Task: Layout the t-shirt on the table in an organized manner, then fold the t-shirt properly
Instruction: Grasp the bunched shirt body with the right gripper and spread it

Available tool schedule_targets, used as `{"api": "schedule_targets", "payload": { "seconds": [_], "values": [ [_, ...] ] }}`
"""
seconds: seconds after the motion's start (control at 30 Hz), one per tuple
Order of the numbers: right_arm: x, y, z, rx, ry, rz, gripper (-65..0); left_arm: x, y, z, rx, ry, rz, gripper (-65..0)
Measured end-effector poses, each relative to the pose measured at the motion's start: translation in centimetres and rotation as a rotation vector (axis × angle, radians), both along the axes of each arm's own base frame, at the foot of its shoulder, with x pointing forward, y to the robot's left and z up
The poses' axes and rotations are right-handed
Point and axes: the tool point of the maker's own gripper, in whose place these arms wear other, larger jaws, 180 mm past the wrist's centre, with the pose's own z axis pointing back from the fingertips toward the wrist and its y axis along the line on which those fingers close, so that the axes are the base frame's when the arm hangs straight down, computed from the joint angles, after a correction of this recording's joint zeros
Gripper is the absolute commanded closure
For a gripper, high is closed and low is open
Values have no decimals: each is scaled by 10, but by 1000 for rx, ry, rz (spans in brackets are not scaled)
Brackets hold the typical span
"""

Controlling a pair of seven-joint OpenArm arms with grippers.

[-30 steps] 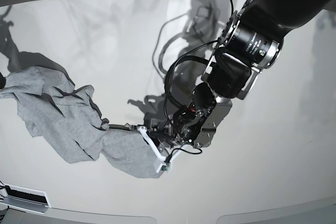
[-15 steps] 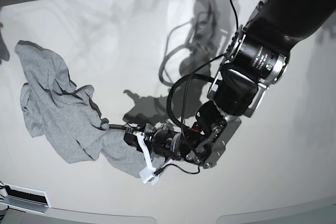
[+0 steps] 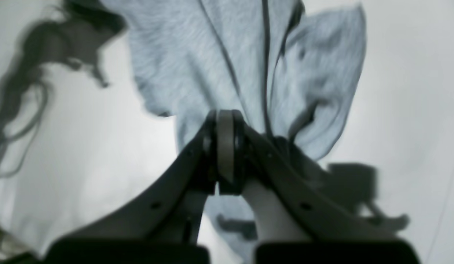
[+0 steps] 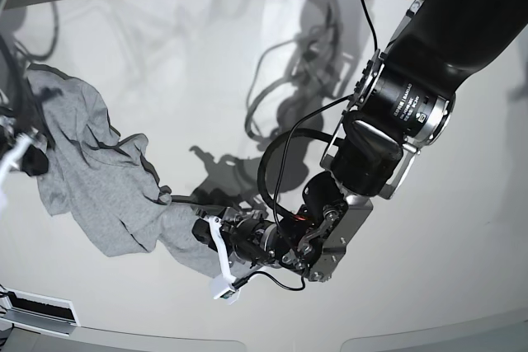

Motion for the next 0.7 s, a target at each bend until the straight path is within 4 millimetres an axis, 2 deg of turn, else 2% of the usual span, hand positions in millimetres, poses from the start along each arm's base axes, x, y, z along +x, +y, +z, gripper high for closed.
{"api": "schedule_targets", "payload": {
  "seconds": [0.1,0.2,0.3,0.37,0.53,0.6,0.7],
  "values": [
    [23,24,-4,-85,-19,61,0,0,15,-10,93,-4,-22,0],
    [50,43,-4,-101,-53,29,0,3,34,-14,144,12,-16,0],
    [73,65,-6,-49,-75,33,0,16,50,-2,116,26,22,0],
    [87,79,-15,-23,-71,29,0,26,66,7,116,24,48,0],
    [117,86,-49,0,-20,-94,0,47,110,24,124,15,118,0],
    [125,87,-60,3,-15,-124,0,54,131,27,153,5,144,0],
    [125,95,-78,-18,9,-122,0,62,159,32,175,-10,183,0]
  ]
}}
